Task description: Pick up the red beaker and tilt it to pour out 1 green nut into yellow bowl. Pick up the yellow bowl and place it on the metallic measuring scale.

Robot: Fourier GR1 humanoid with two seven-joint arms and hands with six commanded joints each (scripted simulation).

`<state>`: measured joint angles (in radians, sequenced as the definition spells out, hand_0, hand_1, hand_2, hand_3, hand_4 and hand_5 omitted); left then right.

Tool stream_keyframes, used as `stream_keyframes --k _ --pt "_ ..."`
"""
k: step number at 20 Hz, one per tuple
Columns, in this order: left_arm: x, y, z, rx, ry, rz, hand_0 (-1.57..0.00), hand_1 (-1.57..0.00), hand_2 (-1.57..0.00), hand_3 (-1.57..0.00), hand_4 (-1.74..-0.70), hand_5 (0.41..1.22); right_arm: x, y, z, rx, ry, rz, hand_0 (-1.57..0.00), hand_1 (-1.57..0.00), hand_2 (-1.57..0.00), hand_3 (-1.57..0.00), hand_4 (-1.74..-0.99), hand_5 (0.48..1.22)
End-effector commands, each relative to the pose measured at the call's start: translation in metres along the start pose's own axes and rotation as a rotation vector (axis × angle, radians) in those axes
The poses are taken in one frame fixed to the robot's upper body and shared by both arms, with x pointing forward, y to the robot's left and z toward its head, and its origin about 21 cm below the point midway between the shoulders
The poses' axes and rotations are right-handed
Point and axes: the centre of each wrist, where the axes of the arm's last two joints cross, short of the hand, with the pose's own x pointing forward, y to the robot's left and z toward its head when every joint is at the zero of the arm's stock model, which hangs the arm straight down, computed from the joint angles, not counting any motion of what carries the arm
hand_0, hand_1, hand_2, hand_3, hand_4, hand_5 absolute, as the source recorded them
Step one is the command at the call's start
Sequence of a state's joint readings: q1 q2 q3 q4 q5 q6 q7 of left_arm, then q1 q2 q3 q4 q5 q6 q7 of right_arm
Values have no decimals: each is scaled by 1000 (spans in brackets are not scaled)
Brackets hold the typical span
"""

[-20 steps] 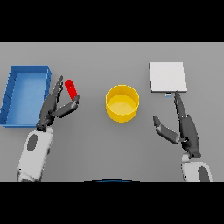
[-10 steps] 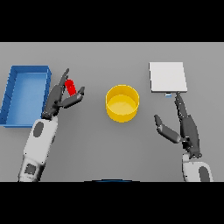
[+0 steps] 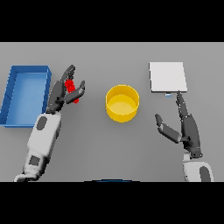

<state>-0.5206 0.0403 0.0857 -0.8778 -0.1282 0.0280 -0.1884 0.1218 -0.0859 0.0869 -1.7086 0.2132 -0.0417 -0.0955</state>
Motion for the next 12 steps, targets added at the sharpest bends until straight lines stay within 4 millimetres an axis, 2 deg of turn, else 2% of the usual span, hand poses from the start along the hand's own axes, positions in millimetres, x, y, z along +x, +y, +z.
stream_keyframes --k 1,2,3,5,6,7,10,12 --pt "0 -4 -2 6 7 16 -285 -328 -364 -292 -1449 783 0 2 -1 5 6 7 1 1 1 1 -1258 644" --pt "-1 -7 -3 23 22 17 -441 -481 -523 -547 -1448 871 0 3 -1 -1 8 4 1 1 1 1 -1257 645" --pt "-3 -5 -1 33 25 -2 -662 -699 -733 -724 -1500 941 -1 1 2 5 6 7 1 1 1 1 -1255 644" --pt "-1 -11 -4 20 24 -30 -989 -1013 -1034 -926 -1575 1042 1 1 2 -1 -3 1 1 1 1 1 -1254 645" --pt "1 -13 -4 6 19 -37 -1106 -1125 -1142 -974 -1603 1078 1 -4 2 -6 -2 7 1 1 1 1 -1252 644" --pt "3 -9 -6 6 24 -57 -1199 -1214 -1228 -1093 -1571 1106 2 0 2 -10 3 7 1 1 1 1 -1250 643" --pt "3 -16 -3 -14 42 -48 -1380 -1388 -1395 -1326 -1505 1162 -1 2 1 -2 8 -1 1 1 1 1 -1257 645" --pt "5 -16 -4 6 17 -32 -1449 -1454 -1458 -1414 -1590 1151 2 4 1 -4 5 -8 1 1 1 1 -1257 643"
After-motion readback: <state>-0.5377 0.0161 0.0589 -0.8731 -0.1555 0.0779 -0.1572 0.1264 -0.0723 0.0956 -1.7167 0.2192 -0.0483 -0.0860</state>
